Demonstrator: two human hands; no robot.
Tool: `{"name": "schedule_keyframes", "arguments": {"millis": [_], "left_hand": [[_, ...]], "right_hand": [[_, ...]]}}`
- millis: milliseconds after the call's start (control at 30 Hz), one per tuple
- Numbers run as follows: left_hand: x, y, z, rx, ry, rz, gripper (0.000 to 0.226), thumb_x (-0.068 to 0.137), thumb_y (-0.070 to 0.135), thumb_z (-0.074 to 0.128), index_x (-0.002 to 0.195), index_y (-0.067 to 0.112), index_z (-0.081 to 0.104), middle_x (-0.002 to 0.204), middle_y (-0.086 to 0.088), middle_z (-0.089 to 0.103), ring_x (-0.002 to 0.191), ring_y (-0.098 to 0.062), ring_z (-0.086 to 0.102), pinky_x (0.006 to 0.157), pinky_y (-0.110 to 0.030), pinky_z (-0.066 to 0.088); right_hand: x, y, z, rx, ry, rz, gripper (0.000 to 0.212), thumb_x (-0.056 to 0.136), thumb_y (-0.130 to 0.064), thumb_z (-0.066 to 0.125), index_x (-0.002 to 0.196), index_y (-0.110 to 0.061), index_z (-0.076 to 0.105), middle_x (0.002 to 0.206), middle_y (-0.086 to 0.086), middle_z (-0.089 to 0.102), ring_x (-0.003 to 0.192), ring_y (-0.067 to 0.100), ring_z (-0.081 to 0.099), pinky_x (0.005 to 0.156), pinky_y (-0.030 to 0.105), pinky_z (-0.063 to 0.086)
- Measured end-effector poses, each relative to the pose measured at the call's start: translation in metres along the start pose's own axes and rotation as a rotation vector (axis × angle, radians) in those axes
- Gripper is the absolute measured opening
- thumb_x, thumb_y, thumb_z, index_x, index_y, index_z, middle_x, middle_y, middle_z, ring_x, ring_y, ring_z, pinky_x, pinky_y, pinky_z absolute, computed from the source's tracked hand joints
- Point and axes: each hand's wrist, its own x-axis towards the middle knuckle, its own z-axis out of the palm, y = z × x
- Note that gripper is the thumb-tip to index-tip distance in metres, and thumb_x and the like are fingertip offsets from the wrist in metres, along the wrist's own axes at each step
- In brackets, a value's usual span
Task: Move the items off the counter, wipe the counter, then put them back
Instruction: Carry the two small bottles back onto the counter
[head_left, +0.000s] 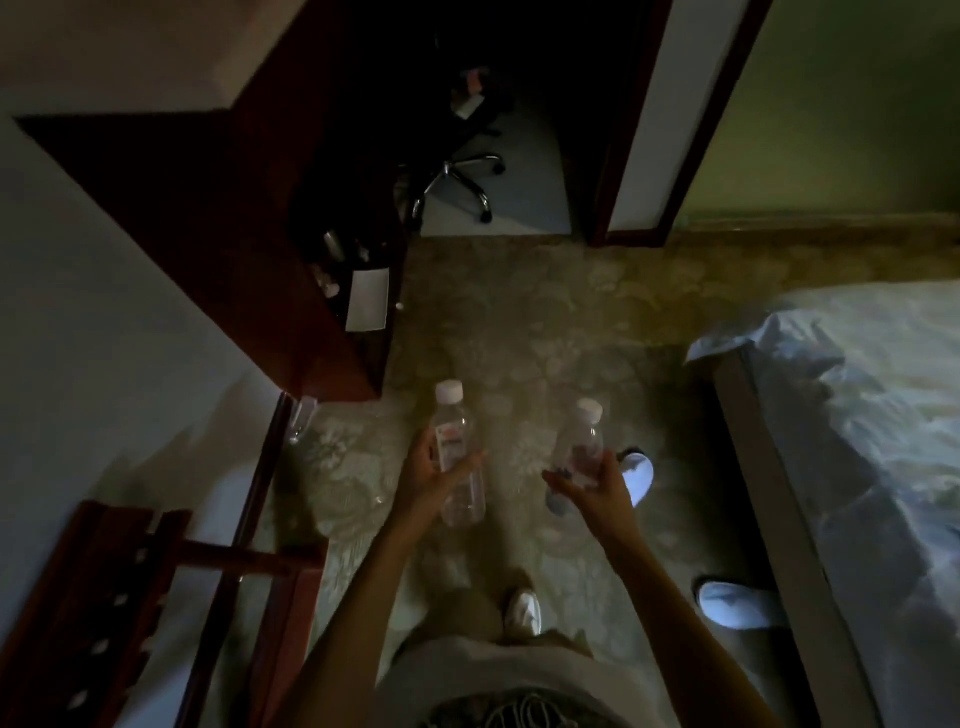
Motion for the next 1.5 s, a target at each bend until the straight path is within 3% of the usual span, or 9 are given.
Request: {"name": "schedule_keyframes", "arguments": {"millis": [167,433,667,900,967,1067,1300,1367,1500], "left_hand": [[0.111,0.053,0.022,0.004,0.021,0.006,0.078,0.059,0.056,0.082,0.127,0.031,0.055,0.117,0.009,0.067,0.107,-0.013,0.066,0.091,-0.039,0.057],[0.319,0.111,0.065,-0.062,0.018,-0.073,0.054,0.069,0.034,0.085,0.116,0.030,0.059,0.111,0.007,0.068,0.105,-0.015,0.066,0.081,-0.028,0.058],[0.488,0.242,0.075,-0.120,0.007,0.029,0.061,0.079,0.026,0.078,0.133,0.020,0.050,0.118,0.001,0.064,0.105,-0.015,0.065,0.071,-0.019,0.054],[0.627,0.292,0.072,-0.173,0.189,0.034,0.043,0.085,0.021,0.074,0.122,0.020,0.052,0.107,0.007,0.064,0.094,-0.004,0.064,0.062,-0.006,0.050],[0.670,0.310,0.064,-0.168,0.241,0.050,0.044,0.085,0.033,0.073,0.120,0.027,0.046,0.111,0.014,0.059,0.099,0.003,0.059,0.074,-0.004,0.048],[0.728,0.347,0.046,-0.127,0.363,0.086,0.068,0.076,0.057,0.072,0.130,0.026,0.045,0.123,0.010,0.055,0.119,-0.010,0.055,0.100,-0.026,0.046],[0.817,0.469,-0.032,-0.259,0.685,0.251,0.027,0.086,0.001,0.068,0.106,0.014,0.057,0.099,0.000,0.065,0.081,0.002,0.069,0.070,-0.020,0.054],[0.834,0.497,-0.065,-0.279,0.767,0.313,0.029,0.085,0.003,0.068,0.111,0.004,0.056,0.104,-0.008,0.065,0.085,-0.006,0.068,0.073,-0.024,0.055],[0.870,0.537,-0.137,-0.315,0.961,0.422,0.027,0.088,0.014,0.069,0.113,0.009,0.062,0.106,-0.003,0.070,0.094,-0.006,0.068,0.078,-0.023,0.054]], "right_hand": [[0.119,-0.055,-0.003,0.046,-0.007,-0.039,0.056,0.073,-0.034,0.081,0.119,-0.026,0.050,0.110,-0.005,0.064,0.099,0.011,0.065,0.090,0.038,0.053],[0.318,-0.104,-0.003,0.054,0.001,0.040,0.056,0.066,-0.039,0.084,0.113,-0.027,0.056,0.107,0.000,0.068,0.099,0.018,0.068,0.090,0.047,0.056],[0.497,-0.236,0.007,0.112,-0.045,-0.047,0.045,0.079,-0.021,0.077,0.117,-0.026,0.051,0.107,-0.003,0.064,0.094,0.010,0.068,0.073,0.025,0.056],[0.659,-0.298,0.052,0.117,-0.196,-0.064,0.045,0.082,-0.025,0.075,0.122,-0.022,0.055,0.111,0.000,0.068,0.093,0.004,0.068,0.072,0.022,0.059],[0.716,-0.323,0.072,0.130,-0.289,-0.067,0.046,0.083,-0.023,0.073,0.125,-0.018,0.054,0.114,0.003,0.067,0.092,0.002,0.068,0.068,0.015,0.056],[0.796,-0.380,0.101,0.090,-0.383,-0.119,0.068,0.071,-0.038,0.081,0.127,-0.010,0.052,0.119,0.012,0.065,0.102,0.018,0.068,0.084,0.033,0.058],[0.919,-0.537,0.215,0.017,-0.661,-0.307,0.050,0.075,-0.026,0.081,0.118,-0.017,0.055,0.105,-0.005,0.066,0.096,0.009,0.066,0.081,0.025,0.056],[0.939,-0.577,0.252,0.054,-0.748,-0.343,0.047,0.077,-0.024,0.078,0.117,-0.019,0.053,0.101,-0.011,0.063,0.091,0.005,0.064,0.069,0.013,0.052],[0.974,-0.655,0.345,0.084,-0.845,-0.439,0.038,0.070,-0.030,0.083,0.094,-0.032,0.054,0.091,-0.013,0.062,0.086,0.007,0.062,0.080,0.027,0.050]]}}
